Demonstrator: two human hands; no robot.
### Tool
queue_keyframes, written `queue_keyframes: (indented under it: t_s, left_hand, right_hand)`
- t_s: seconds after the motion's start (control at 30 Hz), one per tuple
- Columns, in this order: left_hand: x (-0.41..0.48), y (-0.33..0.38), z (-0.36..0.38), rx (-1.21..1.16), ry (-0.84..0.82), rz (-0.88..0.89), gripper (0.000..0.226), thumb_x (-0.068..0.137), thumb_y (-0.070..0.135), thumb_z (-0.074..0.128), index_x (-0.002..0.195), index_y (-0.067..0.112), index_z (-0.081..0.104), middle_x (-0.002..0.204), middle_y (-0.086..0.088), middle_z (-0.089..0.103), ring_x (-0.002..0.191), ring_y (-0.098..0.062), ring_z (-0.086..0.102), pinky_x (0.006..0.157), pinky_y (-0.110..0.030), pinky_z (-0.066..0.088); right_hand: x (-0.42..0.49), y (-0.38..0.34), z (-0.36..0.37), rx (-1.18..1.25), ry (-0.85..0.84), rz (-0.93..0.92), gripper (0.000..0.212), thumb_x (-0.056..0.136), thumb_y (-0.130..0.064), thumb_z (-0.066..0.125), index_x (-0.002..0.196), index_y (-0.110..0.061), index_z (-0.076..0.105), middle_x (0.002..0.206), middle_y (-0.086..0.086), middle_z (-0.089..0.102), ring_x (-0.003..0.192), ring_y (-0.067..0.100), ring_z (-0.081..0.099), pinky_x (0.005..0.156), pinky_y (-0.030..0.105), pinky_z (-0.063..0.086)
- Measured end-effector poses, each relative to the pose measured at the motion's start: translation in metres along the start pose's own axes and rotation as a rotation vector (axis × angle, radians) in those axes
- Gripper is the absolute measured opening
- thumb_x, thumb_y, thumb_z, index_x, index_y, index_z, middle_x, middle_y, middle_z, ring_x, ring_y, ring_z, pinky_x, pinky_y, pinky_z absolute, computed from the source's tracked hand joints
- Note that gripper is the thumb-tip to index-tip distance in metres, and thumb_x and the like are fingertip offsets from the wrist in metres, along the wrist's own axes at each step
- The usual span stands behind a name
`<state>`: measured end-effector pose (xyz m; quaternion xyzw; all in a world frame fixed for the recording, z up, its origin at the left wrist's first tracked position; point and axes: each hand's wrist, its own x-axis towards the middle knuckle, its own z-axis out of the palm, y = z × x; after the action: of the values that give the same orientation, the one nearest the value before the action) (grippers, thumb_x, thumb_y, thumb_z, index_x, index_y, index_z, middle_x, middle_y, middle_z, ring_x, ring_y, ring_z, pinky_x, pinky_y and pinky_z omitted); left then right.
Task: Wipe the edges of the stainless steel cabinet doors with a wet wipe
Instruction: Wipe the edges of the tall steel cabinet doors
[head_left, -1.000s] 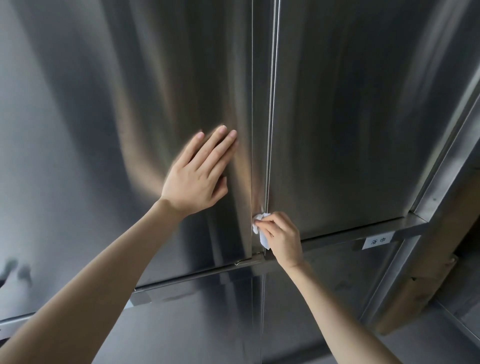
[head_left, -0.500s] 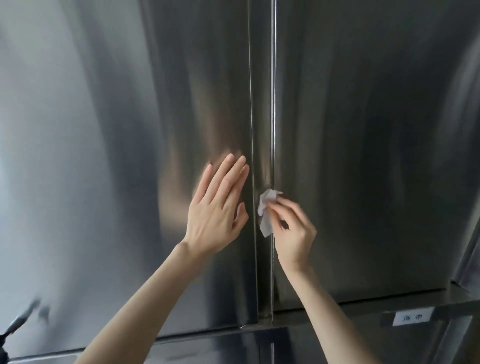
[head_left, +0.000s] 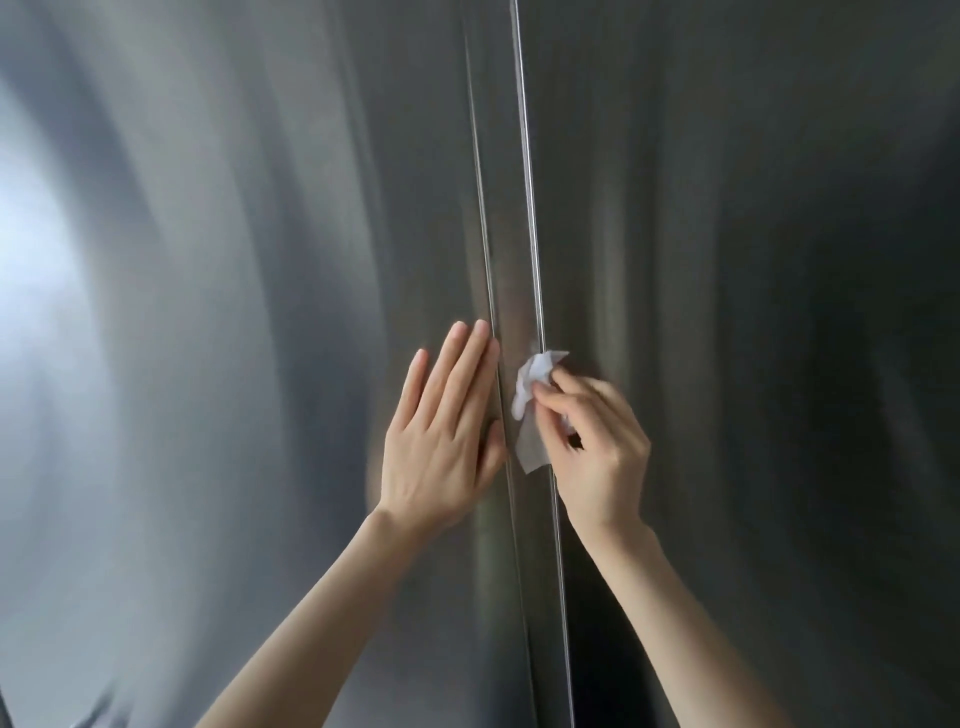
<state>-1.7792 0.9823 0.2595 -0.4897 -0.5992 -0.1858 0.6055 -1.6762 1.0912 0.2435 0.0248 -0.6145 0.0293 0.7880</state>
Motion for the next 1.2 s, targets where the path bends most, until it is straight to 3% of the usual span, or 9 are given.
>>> queue_keyframes:
  t_s: [0.17, 0.43, 0.57, 0.87, 1.03, 1.2]
  left_hand:
    - [-0.001, -0.001, 0.004, 0.005, 0.021, 0.006, 0.055, 0.098, 0.024, 0.029, 0.149, 0.004, 0.025, 0.157, -0.009, 0.025, 0.148, -0.024, 0.018, 0.122, -0.042, 0.015]
    - [0.013, -0.001, -0.011, -0.078, 0.065, -0.017, 0.056, 0.089, 0.017, 0.042, 0.143, 0.005, 0.037, 0.151, -0.007, 0.036, 0.144, -0.022, 0.03, 0.119, -0.042, 0.022]
    - [0.054, -0.01, -0.018, -0.031, 0.099, -0.084, 0.058, 0.092, 0.023, 0.038, 0.146, 0.003, 0.033, 0.154, -0.008, 0.029, 0.147, -0.024, 0.021, 0.122, -0.041, 0.012]
    - [0.091, -0.017, -0.015, 0.068, 0.042, -0.15, 0.065, 0.091, 0.028, 0.037, 0.148, -0.001, 0.028, 0.157, -0.012, 0.026, 0.148, -0.025, 0.017, 0.121, -0.043, 0.012]
    - [0.091, -0.018, -0.015, 0.091, 0.028, -0.145, 0.065, 0.092, 0.028, 0.038, 0.149, 0.0, 0.027, 0.159, -0.01, 0.023, 0.149, -0.024, 0.016, 0.122, -0.041, 0.011]
    - [0.091, -0.019, -0.015, 0.085, 0.036, -0.129, 0.065, 0.093, 0.029, 0.038, 0.15, 0.004, 0.022, 0.159, -0.008, 0.021, 0.149, -0.023, 0.014, 0.122, -0.04, 0.009]
  right_hand:
    - [0.07, -0.001, 0.015, 0.092, -0.041, 0.105, 0.006, 0.078, 0.005, 0.071, 0.082, 0.001, 0.073, 0.097, 0.014, 0.065, 0.083, 0.017, 0.063, 0.071, 0.02, 0.048]
    - [0.07, -0.001, 0.008, 0.117, -0.045, 0.112, 0.006, 0.078, 0.003, 0.074, 0.083, 0.002, 0.074, 0.084, 0.009, 0.072, 0.068, 0.022, 0.066, 0.064, 0.033, 0.055]
    - [0.115, 0.002, 0.023, 0.154, -0.027, 0.083, 0.004, 0.078, 0.004, 0.071, 0.081, 0.002, 0.073, 0.08, 0.009, 0.072, 0.065, 0.026, 0.065, 0.062, 0.035, 0.054]
    - [0.177, 0.008, 0.051, 0.129, 0.039, 0.062, 0.008, 0.078, 0.003, 0.066, 0.072, -0.001, 0.069, 0.067, 0.008, 0.065, 0.057, 0.026, 0.056, 0.055, 0.033, 0.044]
    - [0.25, 0.002, 0.068, 0.132, 0.042, 0.073, 0.011, 0.076, 0.002, 0.059, 0.067, 0.0, 0.065, 0.068, 0.013, 0.065, 0.059, 0.026, 0.052, 0.056, 0.026, 0.028]
    - [0.293, 0.007, 0.08, 0.107, 0.008, 0.056, 0.017, 0.081, -0.004, 0.052, 0.08, -0.001, 0.069, 0.081, 0.011, 0.069, 0.076, 0.027, 0.061, 0.067, 0.035, 0.041]
